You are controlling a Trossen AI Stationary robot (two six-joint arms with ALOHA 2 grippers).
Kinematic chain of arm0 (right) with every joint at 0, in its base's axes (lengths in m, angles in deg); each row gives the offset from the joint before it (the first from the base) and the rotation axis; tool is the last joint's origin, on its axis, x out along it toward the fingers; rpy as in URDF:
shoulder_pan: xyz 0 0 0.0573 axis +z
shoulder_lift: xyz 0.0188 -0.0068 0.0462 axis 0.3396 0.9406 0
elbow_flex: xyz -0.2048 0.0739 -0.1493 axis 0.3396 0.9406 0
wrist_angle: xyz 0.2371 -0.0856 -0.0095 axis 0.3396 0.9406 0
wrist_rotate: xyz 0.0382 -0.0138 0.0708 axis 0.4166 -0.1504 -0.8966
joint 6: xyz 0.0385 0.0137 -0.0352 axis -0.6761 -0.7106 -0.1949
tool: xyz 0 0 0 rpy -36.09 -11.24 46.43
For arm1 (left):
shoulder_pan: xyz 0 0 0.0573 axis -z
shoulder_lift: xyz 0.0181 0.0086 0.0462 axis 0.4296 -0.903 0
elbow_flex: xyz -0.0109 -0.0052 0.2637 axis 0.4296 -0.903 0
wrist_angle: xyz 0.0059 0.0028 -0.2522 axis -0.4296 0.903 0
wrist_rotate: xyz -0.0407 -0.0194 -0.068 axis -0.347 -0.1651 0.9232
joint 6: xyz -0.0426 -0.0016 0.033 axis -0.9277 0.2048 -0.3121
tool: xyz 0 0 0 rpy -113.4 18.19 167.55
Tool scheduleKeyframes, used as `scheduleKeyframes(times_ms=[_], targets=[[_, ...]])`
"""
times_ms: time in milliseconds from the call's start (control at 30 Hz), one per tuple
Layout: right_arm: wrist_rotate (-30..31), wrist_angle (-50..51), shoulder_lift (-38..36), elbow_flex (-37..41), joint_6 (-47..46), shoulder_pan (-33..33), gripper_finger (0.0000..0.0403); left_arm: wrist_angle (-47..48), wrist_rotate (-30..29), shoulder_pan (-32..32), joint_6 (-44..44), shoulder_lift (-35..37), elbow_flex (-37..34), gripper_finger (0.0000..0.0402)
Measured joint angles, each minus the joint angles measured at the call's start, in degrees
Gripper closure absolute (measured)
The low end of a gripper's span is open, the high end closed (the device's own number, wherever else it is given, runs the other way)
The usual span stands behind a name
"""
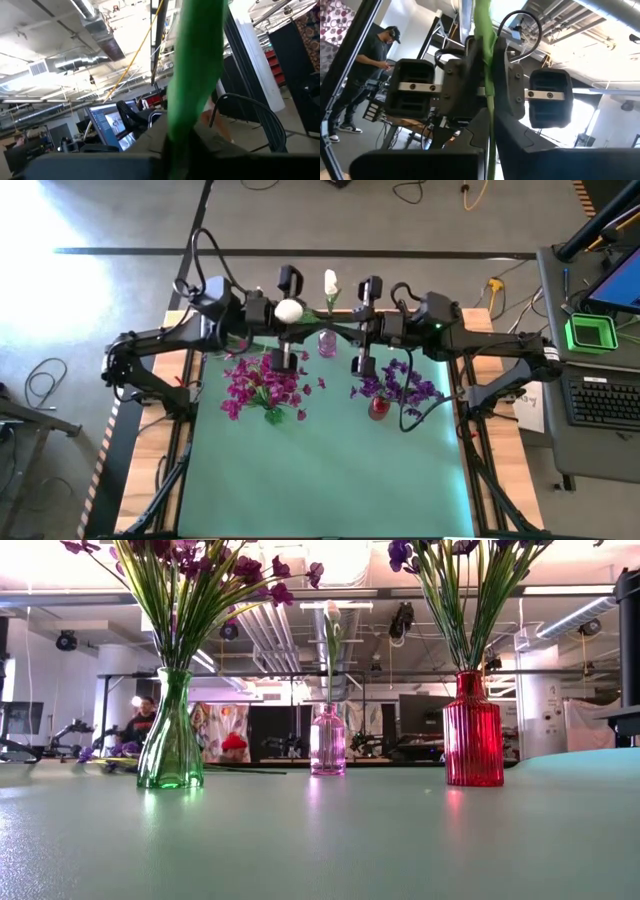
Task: Sort flowers into vase by color
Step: Put the white tulip into the purple flower vase
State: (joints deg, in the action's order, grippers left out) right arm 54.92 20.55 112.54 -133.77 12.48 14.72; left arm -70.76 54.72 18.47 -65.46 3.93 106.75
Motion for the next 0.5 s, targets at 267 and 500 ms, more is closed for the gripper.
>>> scheduleKeyframes(times_ms=[267, 500], targets=[[2.92, 0.60, -0.04, -0.48, -1.01, -0.11, 0.0310, 1.29, -0.28, -0.32, -2.04, 0.34, 0.00, 0.0391], [7.23, 0.44, -0.64, -0.54, -3.63, -0.13, 0.0242, 6.00, -0.46, -2.21, -2.16, 2.99, -0.07, 0.0400]])
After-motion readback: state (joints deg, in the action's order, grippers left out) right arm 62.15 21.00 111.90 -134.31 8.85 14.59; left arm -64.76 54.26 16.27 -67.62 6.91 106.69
